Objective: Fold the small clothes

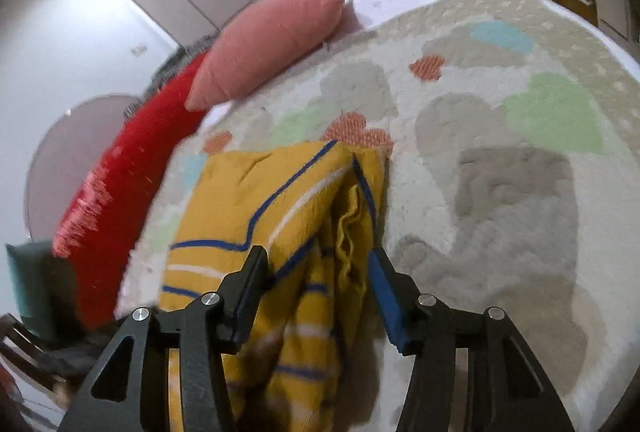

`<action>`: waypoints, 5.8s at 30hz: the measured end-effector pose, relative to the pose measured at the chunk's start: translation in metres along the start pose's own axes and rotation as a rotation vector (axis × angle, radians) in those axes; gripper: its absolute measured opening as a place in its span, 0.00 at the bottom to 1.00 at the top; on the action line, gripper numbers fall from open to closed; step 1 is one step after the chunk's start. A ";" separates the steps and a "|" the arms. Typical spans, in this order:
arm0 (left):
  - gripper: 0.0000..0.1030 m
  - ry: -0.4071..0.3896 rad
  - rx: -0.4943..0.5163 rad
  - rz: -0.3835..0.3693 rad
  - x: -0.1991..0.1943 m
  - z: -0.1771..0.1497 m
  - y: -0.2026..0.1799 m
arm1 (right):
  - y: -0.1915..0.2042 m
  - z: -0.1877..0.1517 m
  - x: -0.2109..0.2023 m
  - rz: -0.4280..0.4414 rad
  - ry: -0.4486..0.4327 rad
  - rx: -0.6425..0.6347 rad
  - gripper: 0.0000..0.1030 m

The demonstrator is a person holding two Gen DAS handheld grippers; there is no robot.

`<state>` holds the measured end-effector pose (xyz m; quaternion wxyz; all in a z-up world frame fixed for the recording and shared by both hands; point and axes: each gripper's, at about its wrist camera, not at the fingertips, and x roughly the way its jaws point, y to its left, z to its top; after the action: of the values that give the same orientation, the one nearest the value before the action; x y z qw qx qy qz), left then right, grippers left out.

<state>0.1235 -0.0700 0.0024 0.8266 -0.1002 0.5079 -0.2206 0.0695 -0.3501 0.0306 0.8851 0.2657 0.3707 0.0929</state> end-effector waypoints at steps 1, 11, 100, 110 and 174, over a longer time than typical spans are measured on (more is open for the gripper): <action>0.78 -0.014 -0.007 0.000 -0.007 -0.008 0.003 | 0.011 -0.001 -0.014 0.014 -0.026 -0.036 0.56; 0.99 -0.483 0.091 0.279 -0.138 -0.074 -0.029 | 0.063 -0.055 0.002 0.078 0.100 -0.105 0.56; 1.00 -0.218 0.107 0.431 -0.135 -0.193 -0.054 | 0.098 -0.191 -0.094 -0.310 0.003 -0.231 0.80; 1.00 -0.201 0.106 0.436 -0.128 -0.194 -0.055 | 0.095 -0.195 -0.092 -0.325 0.008 -0.239 0.81; 1.00 -0.047 0.049 0.371 -0.061 -0.169 -0.036 | 0.057 -0.183 -0.057 -0.417 0.026 -0.270 0.84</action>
<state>-0.0594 -0.0635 -0.0134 0.8668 0.0104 0.4929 -0.0742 -0.0982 -0.2491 -0.0110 0.9077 0.0617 0.4131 -0.0397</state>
